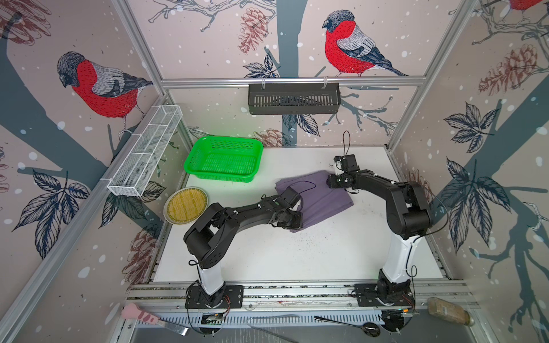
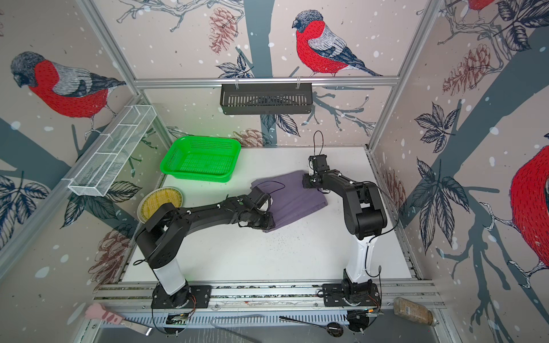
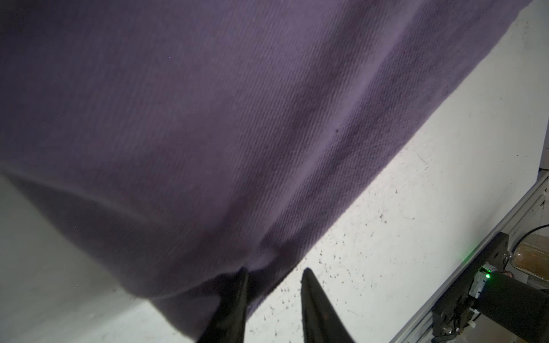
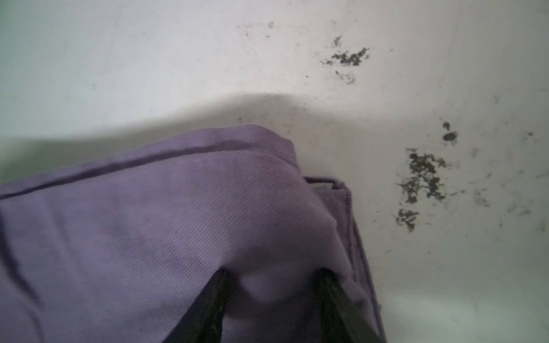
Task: Fold and stack the trousers
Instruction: Smooth out the trousers at the center of the table.
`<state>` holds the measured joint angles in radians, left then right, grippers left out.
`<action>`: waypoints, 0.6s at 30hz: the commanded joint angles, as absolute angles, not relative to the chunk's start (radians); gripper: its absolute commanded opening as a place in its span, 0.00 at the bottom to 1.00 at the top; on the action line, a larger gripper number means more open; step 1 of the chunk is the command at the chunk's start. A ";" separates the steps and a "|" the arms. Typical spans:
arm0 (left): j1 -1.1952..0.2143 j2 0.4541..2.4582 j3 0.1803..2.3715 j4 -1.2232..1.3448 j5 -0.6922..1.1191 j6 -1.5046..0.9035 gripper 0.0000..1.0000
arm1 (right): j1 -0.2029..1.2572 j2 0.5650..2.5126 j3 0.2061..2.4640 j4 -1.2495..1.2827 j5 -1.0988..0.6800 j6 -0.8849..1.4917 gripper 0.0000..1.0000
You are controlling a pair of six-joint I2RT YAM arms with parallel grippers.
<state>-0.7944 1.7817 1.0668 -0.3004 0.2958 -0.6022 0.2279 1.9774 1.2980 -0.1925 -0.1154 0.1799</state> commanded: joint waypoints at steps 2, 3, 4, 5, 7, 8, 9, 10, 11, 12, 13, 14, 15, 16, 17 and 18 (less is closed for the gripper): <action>-0.798 1.775 1.059 -0.343 0.323 -0.607 0.32 | 0.217 1.975 1.306 -0.221 -0.025 0.149 0.52; -0.798 1.773 1.064 -0.352 0.323 -0.602 0.32 | 0.219 1.964 1.304 -0.220 -0.040 0.146 0.53; -0.798 1.765 1.078 -0.368 0.320 -0.593 0.33 | 0.227 1.944 1.298 -0.212 -0.046 0.140 0.54; -0.798 1.752 1.093 -0.384 0.314 -0.585 0.34 | 0.240 1.917 1.292 -0.205 -0.041 0.132 0.55; -0.794 1.722 1.124 -0.415 0.297 -0.575 0.39 | 0.274 1.857 1.284 -0.202 -0.018 0.113 0.59; -0.789 1.706 1.141 -0.433 0.291 -0.565 0.42 | 0.292 1.827 1.278 -0.199 -0.006 0.106 0.61; -0.786 1.688 1.154 -0.449 0.284 -0.555 0.44 | 0.307 1.796 1.268 -0.196 0.000 0.102 0.62; -0.779 1.674 1.161 -0.461 0.281 -0.547 0.45 | 0.322 1.770 1.253 -0.192 0.000 0.098 0.63; -0.768 1.655 1.164 -0.475 0.274 -0.540 0.47 | 0.343 1.742 1.229 -0.183 -0.001 0.094 0.64; -0.751 1.634 1.166 -0.489 0.267 -0.533 0.48 | 0.365 1.715 1.201 -0.176 -0.007 0.091 0.65; -0.736 1.617 1.161 -0.499 0.262 -0.527 0.49 | 0.387 1.697 1.179 -0.169 -0.006 0.092 0.67; -0.715 1.595 1.155 -0.508 0.254 -0.521 0.50 | 0.418 1.679 1.148 -0.163 0.000 0.094 0.68; -0.694 1.570 1.142 -0.513 0.246 -0.515 0.51 | 0.456 1.663 1.117 -0.153 0.017 0.095 0.71; -0.676 1.552 1.132 -0.516 0.241 -0.509 0.52 | 0.487 1.651 1.086 -0.137 0.037 0.099 0.75; -0.657 1.531 1.119 -0.520 0.233 -0.501 0.53 | 0.515 1.642 1.055 -0.116 0.063 0.106 0.78; -0.639 1.513 1.108 -0.520 0.230 -0.495 0.55 | 0.532 1.645 1.027 -0.095 0.079 0.112 0.81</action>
<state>-0.6720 1.5471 1.1278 -0.4732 0.2581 -0.5377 0.4923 1.6554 1.0775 -0.1459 0.0101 0.1047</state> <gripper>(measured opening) 0.540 0.796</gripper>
